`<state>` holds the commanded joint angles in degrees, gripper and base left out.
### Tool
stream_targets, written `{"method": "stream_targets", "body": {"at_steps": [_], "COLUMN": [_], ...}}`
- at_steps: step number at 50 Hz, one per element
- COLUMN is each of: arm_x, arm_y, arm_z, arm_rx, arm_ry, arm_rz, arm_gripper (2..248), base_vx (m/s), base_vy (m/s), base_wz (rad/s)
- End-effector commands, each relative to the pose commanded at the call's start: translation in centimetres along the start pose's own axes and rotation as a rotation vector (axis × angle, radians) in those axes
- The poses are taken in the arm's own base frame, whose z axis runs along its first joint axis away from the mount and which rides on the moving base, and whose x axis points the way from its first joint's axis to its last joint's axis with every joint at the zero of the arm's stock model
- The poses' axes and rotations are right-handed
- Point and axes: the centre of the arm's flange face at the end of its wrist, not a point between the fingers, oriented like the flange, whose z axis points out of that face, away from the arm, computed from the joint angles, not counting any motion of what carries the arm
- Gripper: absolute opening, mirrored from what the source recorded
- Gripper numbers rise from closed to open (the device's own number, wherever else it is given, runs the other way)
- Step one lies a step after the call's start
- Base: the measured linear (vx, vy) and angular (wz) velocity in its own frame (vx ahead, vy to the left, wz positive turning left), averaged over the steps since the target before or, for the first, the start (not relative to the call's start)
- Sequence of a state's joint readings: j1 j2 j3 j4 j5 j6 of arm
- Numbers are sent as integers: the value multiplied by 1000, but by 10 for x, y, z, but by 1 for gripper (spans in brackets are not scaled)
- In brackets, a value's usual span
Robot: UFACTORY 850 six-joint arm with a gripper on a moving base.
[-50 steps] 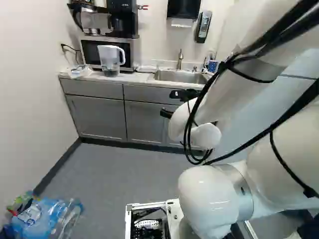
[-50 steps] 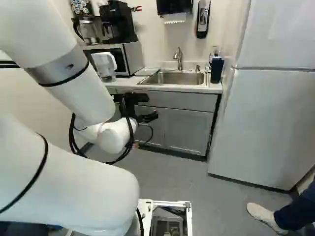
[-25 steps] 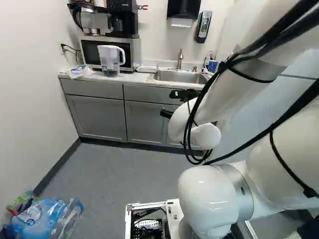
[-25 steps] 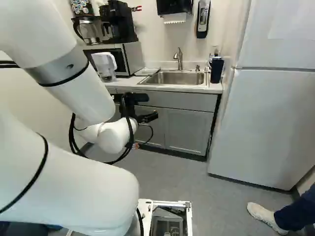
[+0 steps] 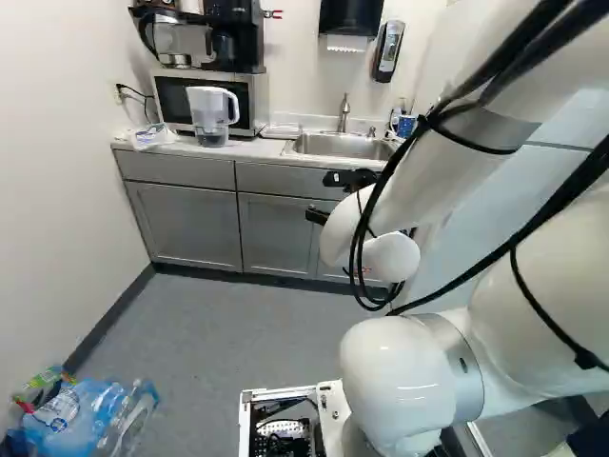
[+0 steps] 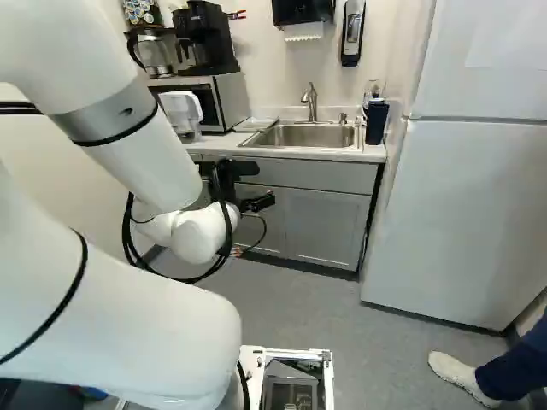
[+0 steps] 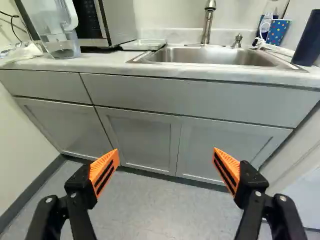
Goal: Rinse the cup and place it in the tray
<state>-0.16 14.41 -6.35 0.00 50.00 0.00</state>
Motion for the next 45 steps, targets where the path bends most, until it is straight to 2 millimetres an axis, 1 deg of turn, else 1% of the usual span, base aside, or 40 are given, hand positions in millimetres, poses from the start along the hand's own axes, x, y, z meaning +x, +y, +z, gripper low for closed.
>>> {"method": "stream_targets", "body": {"at_steps": [17, 45], "arm_x": [15, 48], "arm_y": [2, 6], "arm_z": [5, 14], "arm_rx": [-7, -20], "arm_ry": [36, 109], "arm_rz": [2, 6], "arm_gripper": [247, 247], "base_vx": [0, 0], "base_vy": [0, 0], "base_wz": [0, 0]}}
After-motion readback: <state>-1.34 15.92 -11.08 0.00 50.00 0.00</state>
